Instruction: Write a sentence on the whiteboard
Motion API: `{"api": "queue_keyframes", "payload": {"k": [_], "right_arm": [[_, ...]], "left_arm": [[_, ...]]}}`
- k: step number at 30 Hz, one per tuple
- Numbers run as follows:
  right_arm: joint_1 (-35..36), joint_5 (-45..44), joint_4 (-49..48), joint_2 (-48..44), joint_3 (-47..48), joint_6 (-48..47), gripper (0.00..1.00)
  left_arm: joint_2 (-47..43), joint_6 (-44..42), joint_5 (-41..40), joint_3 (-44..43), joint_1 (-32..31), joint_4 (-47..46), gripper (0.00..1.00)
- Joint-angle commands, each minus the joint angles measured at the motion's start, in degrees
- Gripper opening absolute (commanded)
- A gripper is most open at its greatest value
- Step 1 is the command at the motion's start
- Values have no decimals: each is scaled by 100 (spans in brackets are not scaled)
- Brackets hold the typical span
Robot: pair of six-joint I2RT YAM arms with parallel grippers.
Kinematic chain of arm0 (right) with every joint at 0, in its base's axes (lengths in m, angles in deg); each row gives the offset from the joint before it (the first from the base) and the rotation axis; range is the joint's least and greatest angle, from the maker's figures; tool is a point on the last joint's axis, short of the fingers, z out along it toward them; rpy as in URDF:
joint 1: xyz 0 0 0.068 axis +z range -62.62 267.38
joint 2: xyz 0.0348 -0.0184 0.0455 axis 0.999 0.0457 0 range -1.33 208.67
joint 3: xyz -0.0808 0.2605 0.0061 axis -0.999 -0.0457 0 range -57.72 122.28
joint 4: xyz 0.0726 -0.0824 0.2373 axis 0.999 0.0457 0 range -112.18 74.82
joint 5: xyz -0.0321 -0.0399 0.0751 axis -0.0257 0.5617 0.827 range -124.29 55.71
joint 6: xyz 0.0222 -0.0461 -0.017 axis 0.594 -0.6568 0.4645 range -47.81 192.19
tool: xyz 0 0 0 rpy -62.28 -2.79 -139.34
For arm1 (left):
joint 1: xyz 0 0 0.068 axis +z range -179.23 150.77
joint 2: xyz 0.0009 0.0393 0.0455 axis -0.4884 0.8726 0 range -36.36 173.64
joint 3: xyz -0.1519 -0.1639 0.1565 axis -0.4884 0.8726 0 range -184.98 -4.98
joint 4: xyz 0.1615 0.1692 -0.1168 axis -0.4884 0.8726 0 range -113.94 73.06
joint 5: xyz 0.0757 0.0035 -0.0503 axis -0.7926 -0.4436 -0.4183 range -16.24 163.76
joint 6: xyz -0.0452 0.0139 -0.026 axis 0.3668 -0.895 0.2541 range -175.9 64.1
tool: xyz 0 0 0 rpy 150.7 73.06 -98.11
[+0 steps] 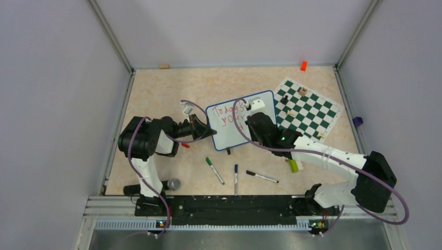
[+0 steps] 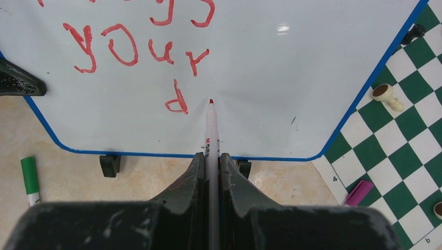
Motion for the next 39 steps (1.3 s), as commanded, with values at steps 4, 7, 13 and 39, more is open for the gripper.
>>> {"api": "queue_keyframes", "payload": {"k": [4,7,13,39], "right_arm": [[-95,233,-208,138,172,-72,0],[-107,250,-216,195,170,-57,0],[-157,262,-258,232,181,-74,0],[-213,705,-447,354,219,-240,0]], "left_arm": [[-96,-213,225,8,-22,-588,0],[-99,-220,223,8,-22,-588,0],[-98,-218,225,9,-21,-588,0],[-105,-217,220,5,-22,-588,0]]}}
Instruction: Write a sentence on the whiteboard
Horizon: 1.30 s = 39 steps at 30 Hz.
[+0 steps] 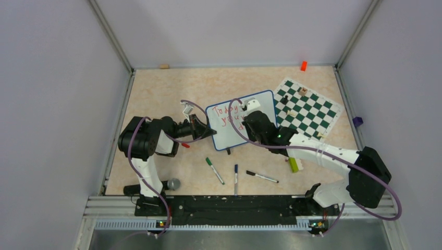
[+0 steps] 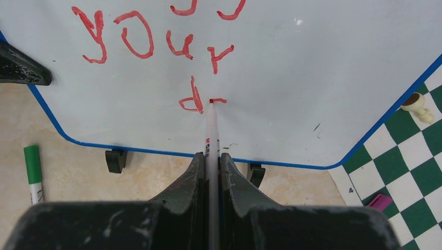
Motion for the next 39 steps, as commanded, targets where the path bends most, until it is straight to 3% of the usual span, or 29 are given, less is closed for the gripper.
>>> {"api": "queue_keyframes", "payload": {"k": [1,15,39], "right_arm": [[-58,190,-276,0,152,-58,0],[-57,-6,103,12,41,-13,0],[-164,-344,-51,186,427,-76,0]], "left_arm": [[-105,-220,227,1,-22,-599,0],[-94,-213,225,-1,-22,-599,0],[-63,-227,225,-9,-22,-599,0]]}}
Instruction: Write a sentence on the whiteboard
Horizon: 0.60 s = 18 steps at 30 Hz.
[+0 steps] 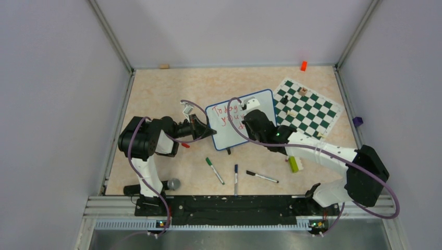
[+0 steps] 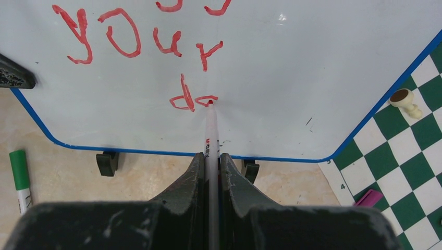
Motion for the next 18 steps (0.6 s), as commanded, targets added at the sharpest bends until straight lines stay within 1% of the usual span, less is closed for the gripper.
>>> {"api": "queue_keyframes", "payload": {"k": [1,18], "right_arm": [[-134,-245,-241,52,285,-58,0],[-193,-195,-296,-36,268,-44,0]], "left_arm": [[-68,-227,253,-4,-24,-614,0],[-65,-226,249,-1,-23,-614,0]]}}
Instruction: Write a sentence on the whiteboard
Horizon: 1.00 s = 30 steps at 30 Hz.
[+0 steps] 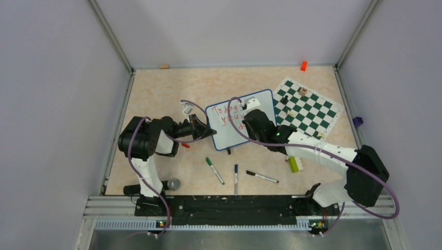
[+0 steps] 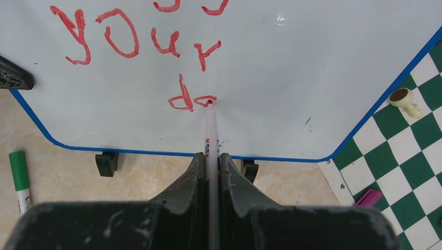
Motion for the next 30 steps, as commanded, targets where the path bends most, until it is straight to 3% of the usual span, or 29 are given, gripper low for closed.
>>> {"api": "queue_keyframes", "payload": {"k": [1,30], "right_arm": [[-155,-173,-285,-41,259,-47,0],[-146,-58,-109,-302,-138,116,0]], "left_arm": [[-69,-226,258,1,-24,-623,0],[-92,-232,258,-1,-24,-614,0]]}}
